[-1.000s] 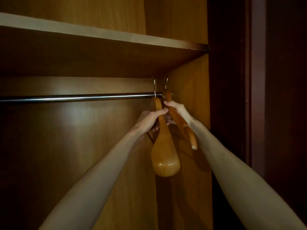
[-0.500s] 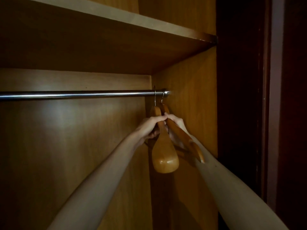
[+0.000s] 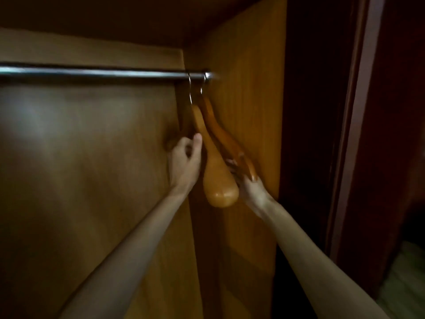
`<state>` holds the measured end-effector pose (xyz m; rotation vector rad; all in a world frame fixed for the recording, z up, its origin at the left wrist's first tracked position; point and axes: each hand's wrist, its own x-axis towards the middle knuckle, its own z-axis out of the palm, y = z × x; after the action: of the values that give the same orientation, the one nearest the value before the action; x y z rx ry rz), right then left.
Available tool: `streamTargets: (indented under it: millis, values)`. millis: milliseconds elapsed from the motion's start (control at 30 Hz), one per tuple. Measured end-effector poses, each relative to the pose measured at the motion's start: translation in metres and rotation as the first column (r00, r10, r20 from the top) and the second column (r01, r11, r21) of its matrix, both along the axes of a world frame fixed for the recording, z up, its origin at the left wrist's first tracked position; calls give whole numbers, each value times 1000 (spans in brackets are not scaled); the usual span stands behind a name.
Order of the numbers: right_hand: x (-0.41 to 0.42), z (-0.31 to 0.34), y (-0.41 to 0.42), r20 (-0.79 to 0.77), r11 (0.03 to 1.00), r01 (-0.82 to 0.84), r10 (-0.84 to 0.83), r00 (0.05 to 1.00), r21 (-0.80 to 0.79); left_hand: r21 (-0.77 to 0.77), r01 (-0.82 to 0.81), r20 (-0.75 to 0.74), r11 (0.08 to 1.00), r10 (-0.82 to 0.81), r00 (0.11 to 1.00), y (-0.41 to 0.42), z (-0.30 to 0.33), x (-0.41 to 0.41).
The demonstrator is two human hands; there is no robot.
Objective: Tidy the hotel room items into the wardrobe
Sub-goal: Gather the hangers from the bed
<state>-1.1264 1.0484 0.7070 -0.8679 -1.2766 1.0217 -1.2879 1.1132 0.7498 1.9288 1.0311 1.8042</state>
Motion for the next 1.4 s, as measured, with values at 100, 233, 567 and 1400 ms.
streamTargets:
  millis: [100, 233, 567, 1400]
  values:
    - [5, -69, -16, 217, 983, 175, -160, 963, -50, 108, -37, 40, 993, 33, 999, -28, -71, -1]
    - [10, -177, -61, 517, 926, 364, -262, 815, -104, -202, 49, -189, 978, -88, 978, -52, -186, 4]
    - [47, -371, -221, 771, 652, 582, 6, 637, -486, -884, 50, -426, 464, -846, 322, -161, -433, 63]
    - [-96, -517, -873, 577, -575, 61, -805, 135, -816, -961, -80, -97, 264, -598, -796, -735, -570, 279]
